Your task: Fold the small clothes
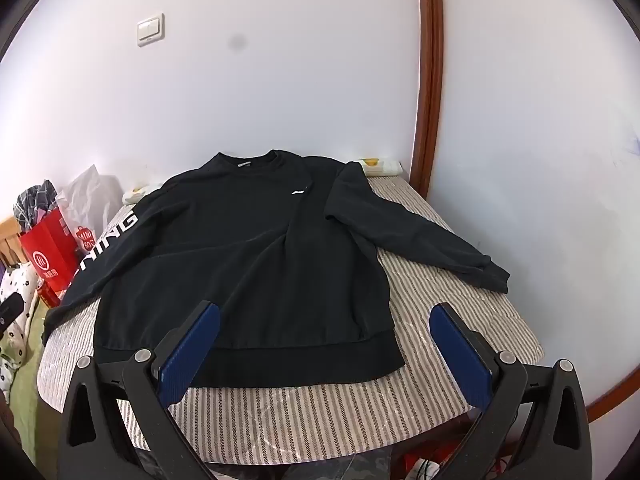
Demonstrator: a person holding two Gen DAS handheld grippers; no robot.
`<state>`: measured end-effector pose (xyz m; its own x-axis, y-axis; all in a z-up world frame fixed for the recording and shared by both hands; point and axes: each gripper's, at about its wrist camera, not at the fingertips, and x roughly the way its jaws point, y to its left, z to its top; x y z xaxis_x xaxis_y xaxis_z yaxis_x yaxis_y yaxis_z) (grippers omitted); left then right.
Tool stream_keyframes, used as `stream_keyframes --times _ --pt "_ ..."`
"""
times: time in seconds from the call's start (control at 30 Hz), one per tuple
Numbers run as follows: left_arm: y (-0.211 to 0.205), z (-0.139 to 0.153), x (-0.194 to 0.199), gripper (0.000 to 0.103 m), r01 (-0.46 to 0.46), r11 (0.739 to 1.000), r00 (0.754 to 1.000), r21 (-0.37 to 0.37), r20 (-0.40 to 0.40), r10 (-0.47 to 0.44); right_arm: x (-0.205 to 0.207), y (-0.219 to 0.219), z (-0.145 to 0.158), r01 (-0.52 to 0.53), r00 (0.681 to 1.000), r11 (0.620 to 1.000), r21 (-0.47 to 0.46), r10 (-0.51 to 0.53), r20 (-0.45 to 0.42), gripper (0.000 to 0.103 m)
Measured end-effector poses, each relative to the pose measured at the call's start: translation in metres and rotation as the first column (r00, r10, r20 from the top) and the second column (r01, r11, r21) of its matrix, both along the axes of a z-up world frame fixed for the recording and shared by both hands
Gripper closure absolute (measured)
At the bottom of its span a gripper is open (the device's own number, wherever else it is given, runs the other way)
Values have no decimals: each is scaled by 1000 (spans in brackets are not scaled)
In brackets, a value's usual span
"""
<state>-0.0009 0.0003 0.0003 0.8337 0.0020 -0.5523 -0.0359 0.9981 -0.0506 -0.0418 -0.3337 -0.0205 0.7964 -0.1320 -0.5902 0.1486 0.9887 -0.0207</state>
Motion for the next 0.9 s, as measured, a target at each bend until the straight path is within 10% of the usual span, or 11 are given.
stream_keyframes --times 0.9 --pt "-1 0 0 0 -8 1000 1000 20 13 7 -3 1 1 -4 1000 1000 -15 5 3 0"
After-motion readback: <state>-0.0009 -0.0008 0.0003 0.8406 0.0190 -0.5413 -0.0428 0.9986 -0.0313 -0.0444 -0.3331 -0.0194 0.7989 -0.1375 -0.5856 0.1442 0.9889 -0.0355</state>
